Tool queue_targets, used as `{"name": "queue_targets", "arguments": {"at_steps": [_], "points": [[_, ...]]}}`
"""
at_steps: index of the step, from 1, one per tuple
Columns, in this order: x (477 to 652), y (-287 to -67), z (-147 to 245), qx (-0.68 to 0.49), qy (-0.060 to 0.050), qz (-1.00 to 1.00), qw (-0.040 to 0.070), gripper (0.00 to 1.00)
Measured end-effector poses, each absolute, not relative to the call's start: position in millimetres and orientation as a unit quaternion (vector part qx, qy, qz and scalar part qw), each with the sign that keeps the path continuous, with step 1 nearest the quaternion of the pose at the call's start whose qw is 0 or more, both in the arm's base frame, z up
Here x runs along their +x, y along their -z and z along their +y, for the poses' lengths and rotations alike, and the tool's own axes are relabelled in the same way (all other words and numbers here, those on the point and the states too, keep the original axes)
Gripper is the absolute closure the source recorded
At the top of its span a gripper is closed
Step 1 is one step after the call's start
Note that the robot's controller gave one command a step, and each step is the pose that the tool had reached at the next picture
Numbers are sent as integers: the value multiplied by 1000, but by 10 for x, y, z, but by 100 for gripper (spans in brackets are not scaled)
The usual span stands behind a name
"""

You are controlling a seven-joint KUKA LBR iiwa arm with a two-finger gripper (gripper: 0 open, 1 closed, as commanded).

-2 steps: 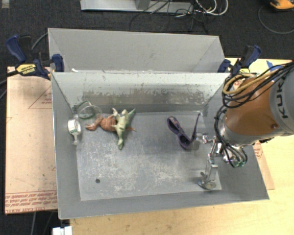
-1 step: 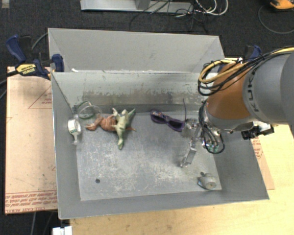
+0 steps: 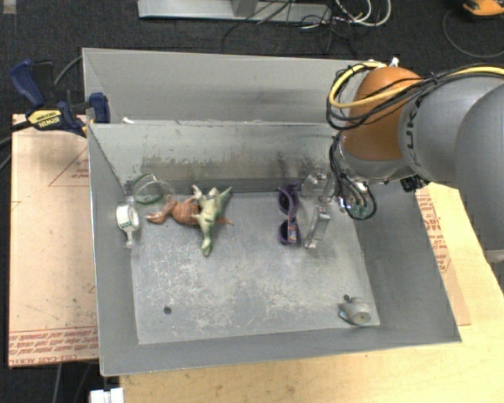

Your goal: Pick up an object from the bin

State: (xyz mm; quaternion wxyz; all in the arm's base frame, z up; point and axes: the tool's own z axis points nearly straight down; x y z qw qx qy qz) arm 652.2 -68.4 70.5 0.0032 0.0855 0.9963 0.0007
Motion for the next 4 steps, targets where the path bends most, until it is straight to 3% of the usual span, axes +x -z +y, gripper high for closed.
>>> {"name": "queue_targets", "arguments": {"at_steps": [1,2,3,4], "points": [[6137,-783,-734,297,-1,955,-3,0],[6306,-729,-472,150,-1,989,3,0],[6279,-709,-221,301,-1,954,0,0],[6283,-708,-191,328,-1,945,-1,0]]}}
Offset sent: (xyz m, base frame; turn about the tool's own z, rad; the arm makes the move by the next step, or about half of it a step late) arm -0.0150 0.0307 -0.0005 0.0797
